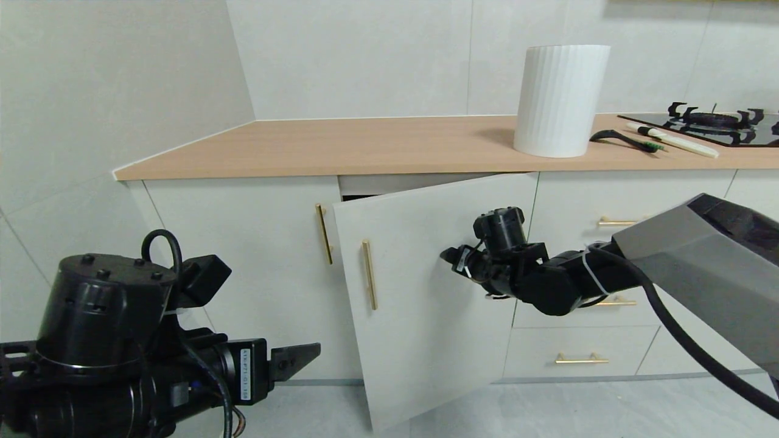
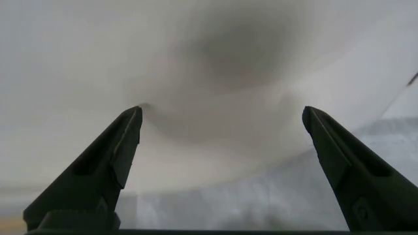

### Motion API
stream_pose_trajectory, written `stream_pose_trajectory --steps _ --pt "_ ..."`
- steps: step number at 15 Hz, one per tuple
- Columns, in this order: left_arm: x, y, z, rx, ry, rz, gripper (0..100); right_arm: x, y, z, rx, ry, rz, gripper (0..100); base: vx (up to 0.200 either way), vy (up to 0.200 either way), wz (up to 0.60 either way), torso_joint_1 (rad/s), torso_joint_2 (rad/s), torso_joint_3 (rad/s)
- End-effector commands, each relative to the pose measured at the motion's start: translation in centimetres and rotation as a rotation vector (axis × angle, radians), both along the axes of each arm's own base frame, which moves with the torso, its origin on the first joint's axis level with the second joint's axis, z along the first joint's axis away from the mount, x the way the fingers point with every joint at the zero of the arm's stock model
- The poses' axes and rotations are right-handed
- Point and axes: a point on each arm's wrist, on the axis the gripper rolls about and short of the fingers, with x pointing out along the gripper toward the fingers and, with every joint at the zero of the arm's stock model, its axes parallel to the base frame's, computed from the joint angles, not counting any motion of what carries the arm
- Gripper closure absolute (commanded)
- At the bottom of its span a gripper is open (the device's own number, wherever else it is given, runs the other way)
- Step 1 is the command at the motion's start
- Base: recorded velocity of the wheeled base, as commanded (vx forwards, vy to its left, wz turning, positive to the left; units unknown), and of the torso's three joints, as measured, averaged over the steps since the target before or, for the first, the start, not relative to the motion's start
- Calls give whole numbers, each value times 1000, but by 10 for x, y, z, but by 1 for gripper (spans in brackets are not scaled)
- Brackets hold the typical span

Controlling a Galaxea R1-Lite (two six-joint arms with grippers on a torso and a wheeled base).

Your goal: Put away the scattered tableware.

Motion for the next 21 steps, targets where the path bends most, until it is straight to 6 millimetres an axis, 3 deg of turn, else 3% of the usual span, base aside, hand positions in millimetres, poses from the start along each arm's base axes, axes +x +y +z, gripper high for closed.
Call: stream_pose_trajectory --steps 1,14,21 --pt "0 0 0 0 0 1 0 15 -1 -10 -7 -9 -48 0 0 0 0 0 0 0" --pt "0 0 0 -1 1 2 0 59 -25 -33 -23 -44 -231 0 0 0 0 0 0 0" --pt "1 -1 -1 2 6 2 0 62 -28 -34 -24 -45 -240 0 0 0 0 0 0 0"
